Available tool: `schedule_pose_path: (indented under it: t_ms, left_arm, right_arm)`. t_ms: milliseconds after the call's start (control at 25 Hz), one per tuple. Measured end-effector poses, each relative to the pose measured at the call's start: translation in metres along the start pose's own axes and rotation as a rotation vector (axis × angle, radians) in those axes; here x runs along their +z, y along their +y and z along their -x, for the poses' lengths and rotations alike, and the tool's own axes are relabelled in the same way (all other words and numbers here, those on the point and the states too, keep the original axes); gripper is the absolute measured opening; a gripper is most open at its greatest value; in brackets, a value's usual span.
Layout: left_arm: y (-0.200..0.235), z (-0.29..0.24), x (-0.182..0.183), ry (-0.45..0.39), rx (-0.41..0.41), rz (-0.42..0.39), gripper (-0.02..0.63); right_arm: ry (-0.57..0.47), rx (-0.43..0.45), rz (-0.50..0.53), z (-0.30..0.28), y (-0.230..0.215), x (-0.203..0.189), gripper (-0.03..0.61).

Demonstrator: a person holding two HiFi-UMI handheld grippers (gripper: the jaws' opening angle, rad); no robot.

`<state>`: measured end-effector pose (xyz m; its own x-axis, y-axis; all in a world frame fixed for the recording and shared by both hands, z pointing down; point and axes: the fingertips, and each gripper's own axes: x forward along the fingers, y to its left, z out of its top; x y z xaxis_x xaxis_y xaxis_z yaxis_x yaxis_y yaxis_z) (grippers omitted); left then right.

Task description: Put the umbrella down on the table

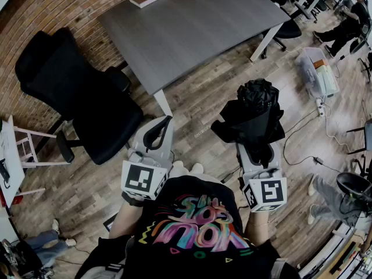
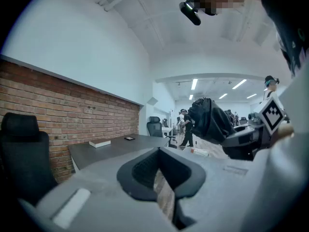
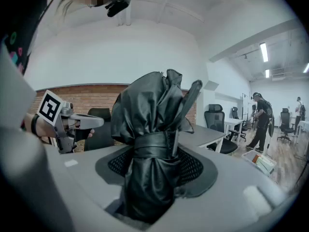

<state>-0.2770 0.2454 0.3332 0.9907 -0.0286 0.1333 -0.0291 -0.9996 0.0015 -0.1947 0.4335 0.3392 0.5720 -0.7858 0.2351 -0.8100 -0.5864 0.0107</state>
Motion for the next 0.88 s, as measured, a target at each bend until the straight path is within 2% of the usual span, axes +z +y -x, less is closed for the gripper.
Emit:
schedule_pose_path:
  t_ms: [400, 640, 880]
  left_arm:
    - [0.010, 0.001, 0.010, -0.040, 0.022, -0.004, 0.000]
    - [0.005, -0.003, 0.004, -0.024, 0.032, 0.018, 0.000]
    - [0.027, -0.042, 0.002, -0.003, 0.030, 0.034, 0.000]
  right_arm:
    - [-0.025, 0.018, -0.050, 0.003, 0.006, 0.002, 0.242]
    - [0.003, 0.043, -0.066, 0.001, 0.001, -0.005, 0.244]
    - [0.057, 0.051, -0.099, -0.043, -0.018, -0.008, 0.244]
